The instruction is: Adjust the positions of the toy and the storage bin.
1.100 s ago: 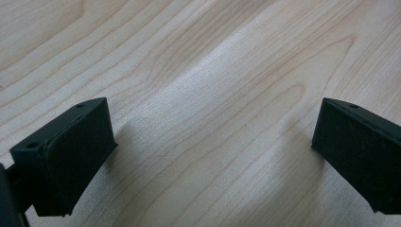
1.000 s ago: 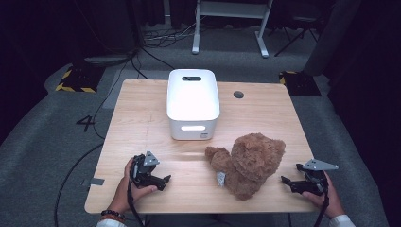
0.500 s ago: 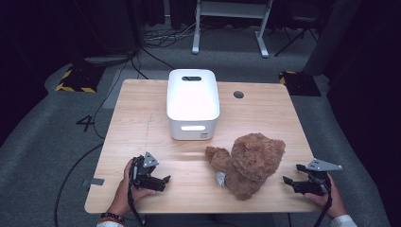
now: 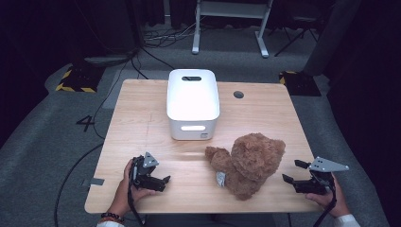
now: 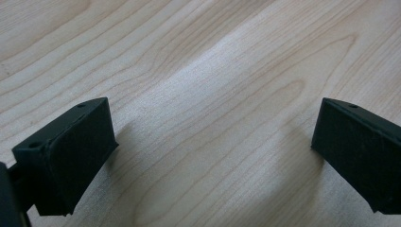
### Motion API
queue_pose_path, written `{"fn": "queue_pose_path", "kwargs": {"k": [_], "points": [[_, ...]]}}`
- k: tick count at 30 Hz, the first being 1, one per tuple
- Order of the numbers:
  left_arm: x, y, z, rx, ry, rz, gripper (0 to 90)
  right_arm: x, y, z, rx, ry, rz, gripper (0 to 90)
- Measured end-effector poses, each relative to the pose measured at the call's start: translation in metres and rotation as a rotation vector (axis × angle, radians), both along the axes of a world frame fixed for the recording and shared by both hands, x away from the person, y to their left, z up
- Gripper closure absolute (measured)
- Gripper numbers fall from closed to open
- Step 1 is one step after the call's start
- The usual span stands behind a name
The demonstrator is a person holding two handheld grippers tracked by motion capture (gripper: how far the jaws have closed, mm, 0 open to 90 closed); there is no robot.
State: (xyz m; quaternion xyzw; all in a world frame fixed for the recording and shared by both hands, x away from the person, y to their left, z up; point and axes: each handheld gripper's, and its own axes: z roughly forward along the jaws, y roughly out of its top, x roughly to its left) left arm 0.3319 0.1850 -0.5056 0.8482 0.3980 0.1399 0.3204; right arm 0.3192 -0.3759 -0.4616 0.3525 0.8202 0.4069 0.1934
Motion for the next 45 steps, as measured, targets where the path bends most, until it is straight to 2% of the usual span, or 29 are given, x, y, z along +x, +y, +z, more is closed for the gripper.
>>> {"fn": "queue_pose_path", "kwargs": {"k": [3,13,27,36,45], "points": [[0.0,0.0,0.0,0.0,0.0,0.0,0.4,-0.001,0.003,0.006,0.015,-0.007,0.026,19.0],[0.0,0.0,0.0,0.0,0.0,0.0,0.5,-0.003,0.012,0.023,0.018,-0.043,0.068,18.8],[-0.001,0.0,0.0,-0.006,-0.005,0.001,1.6,0.001,0.033,0.033,0.032,-0.07,0.143,19.8],[-0.001,0.0,0.0,-0.005,-0.005,0.002,1.7,-0.001,0.053,0.039,0.04,-0.065,0.218,19.4],[-0.002,0.0,0.0,-0.005,-0.006,0.0,1.8,0.003,0.068,0.038,0.048,-0.055,0.262,18.2]]}}
